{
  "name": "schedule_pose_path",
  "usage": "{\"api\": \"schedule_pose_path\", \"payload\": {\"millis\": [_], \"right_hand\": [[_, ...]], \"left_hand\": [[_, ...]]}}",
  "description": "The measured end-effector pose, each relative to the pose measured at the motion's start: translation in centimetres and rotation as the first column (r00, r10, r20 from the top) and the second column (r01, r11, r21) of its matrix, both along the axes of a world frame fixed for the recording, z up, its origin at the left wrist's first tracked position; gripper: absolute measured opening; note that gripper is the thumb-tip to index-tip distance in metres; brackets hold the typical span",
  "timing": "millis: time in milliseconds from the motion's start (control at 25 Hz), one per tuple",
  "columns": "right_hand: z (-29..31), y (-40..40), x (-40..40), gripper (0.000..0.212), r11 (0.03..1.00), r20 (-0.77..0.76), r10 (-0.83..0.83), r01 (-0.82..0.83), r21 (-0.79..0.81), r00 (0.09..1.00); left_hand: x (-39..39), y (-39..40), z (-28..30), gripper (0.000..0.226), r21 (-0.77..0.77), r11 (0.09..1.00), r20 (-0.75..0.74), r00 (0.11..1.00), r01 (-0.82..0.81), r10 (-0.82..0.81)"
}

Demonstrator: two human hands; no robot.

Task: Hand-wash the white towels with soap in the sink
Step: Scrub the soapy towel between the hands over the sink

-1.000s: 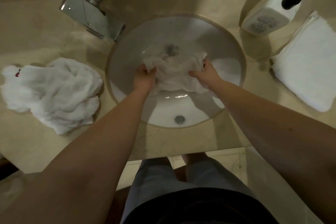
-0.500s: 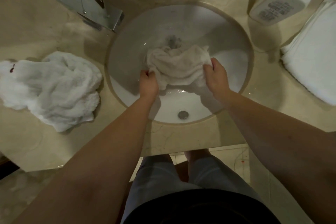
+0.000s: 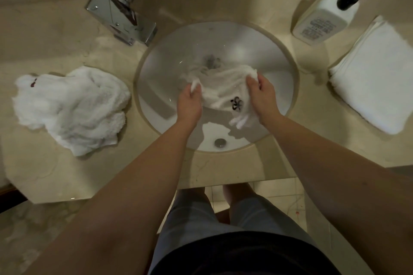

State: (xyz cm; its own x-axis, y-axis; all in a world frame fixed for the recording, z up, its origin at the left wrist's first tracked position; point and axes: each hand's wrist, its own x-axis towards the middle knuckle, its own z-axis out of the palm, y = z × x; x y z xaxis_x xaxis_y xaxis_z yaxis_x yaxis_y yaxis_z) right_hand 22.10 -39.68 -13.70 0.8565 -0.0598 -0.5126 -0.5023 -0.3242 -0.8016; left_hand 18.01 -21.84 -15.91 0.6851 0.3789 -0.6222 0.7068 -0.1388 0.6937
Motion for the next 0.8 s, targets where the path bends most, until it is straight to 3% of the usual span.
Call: {"api": "schedule_pose_path", "payload": {"millis": [120, 200, 280, 400, 520, 640, 720, 800], "right_hand": [[2.5, 0.3, 0.3, 0.041, 0.993, -0.037, -0.003, 0.007, 0.119, 0.999], [4.7, 0.2, 0.4, 0.05, 0.982, -0.066, 0.012, 0.0, 0.189, 0.998], [7.1, 0.2, 0.9, 0.054, 0.98, -0.045, 0.013, -0.004, 0.198, 0.999], [11.2, 0.3, 1.7, 0.051, 0.975, 0.017, -0.03, 0.025, 0.222, 0.999], [14.6, 0.5, 1.9, 0.037, 0.958, 0.028, 0.003, -0.011, 0.285, 1.0], [16.9, 0.7, 2.2, 0.043, 0.935, 0.023, -0.012, 0.003, 0.355, 1.0], [18.2, 1.0, 2.5, 0.043, 0.914, 0.025, -0.028, 0.016, 0.405, 0.999], [19.4, 1.4, 2.6, 0.039, 0.89, 0.026, -0.012, -0.001, 0.455, 1.0]], "left_hand": [[1.1, -0.5, 2.7, 0.047, -0.136, 0.986, -0.007, 0.995, -0.098, 0.098], [1.7, -0.5, 4.9, 0.043, -0.343, 0.899, -0.043, 0.961, -0.271, 0.273], [2.3, -0.4, 7.1, 0.041, -0.477, 0.81, -0.086, 0.935, -0.341, 0.343], [2.8, -0.3, 10.3, 0.036, -0.474, 0.797, -0.116, 0.924, -0.373, 0.364], [3.0, -0.4, 13.4, 0.033, -0.322, 0.892, -0.072, 0.948, -0.318, 0.311], [2.8, -0.6, 16.2, 0.04, -0.203, 0.943, 0.052, 0.959, -0.264, 0.28], [2.7, -0.5, 17.2, 0.045, -0.274, 0.895, 0.087, 0.917, -0.353, 0.388], [2.5, -0.5, 18.1, 0.045, -0.458, 0.777, 0.029, 0.866, -0.432, 0.499]]}}
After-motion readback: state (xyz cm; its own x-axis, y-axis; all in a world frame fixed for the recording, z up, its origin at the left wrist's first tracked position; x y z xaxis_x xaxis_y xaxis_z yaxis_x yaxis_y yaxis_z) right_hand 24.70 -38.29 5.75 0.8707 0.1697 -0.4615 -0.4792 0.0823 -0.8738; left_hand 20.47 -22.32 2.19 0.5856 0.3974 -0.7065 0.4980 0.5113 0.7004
